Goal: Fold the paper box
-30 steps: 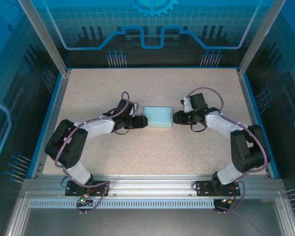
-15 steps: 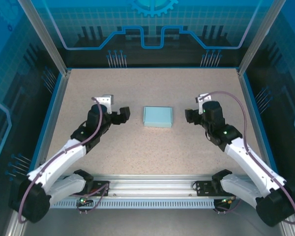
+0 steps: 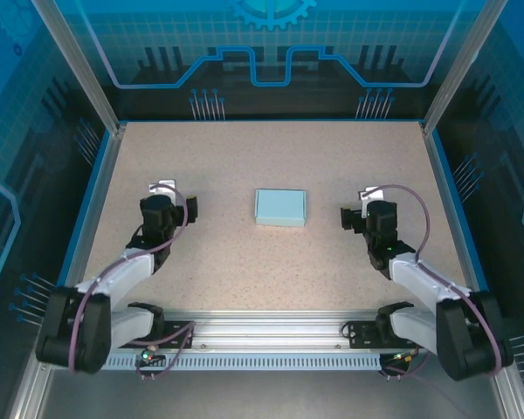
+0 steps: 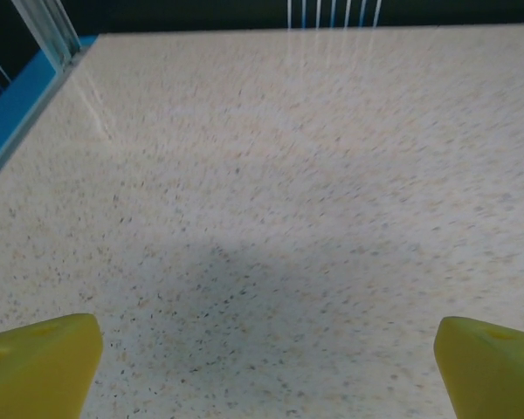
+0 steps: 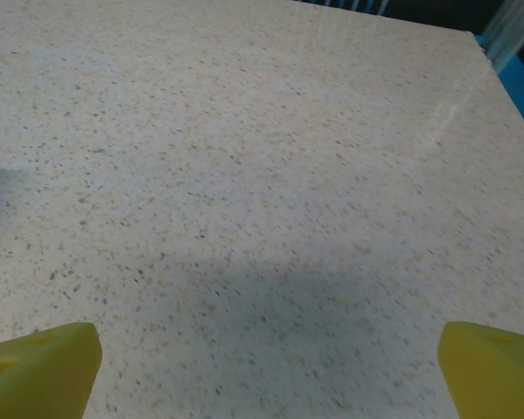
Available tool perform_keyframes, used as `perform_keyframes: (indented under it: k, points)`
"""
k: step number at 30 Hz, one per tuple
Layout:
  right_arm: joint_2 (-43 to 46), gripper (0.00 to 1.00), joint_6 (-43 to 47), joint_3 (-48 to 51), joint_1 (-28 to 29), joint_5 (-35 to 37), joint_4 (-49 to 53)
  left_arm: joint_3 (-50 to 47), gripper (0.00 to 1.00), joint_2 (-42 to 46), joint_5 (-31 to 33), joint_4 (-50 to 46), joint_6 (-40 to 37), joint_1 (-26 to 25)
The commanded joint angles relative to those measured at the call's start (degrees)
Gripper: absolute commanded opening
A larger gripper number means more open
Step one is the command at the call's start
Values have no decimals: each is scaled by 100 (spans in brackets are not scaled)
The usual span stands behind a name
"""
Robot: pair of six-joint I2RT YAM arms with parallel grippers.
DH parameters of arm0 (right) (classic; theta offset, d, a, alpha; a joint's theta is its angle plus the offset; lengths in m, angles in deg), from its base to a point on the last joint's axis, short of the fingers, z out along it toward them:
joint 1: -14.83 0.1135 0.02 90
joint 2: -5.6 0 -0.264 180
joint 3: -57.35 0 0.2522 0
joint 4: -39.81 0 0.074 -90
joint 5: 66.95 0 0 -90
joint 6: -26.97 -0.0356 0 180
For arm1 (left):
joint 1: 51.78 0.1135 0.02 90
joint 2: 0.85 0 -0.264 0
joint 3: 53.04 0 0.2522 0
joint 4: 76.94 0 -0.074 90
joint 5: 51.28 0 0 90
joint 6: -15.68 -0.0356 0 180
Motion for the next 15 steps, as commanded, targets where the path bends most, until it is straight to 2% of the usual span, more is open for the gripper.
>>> perform_keyframes:
  k: [1,5,9,11,15]
  points:
    - [-406,100,312,24,-151,-350,-1370,-121,99,-542,-740,1330,-121,325]
    - [-895,100,377,90,-306,-551,-1895,-138,99,-1215,-1216,2092,-113,406]
    - [-1118,100,325,82,-544,-1055,-2233,-3,99,-1927,-1593,2550,-94,491]
    - [-1375,100,268,94,-631,-1261,-2528,2,99,-1897,-1692,2451,53,614]
    - [-1984,100,338,66,-625,-1474,-2986,-193,99,-2090,-1746,3009,59,648]
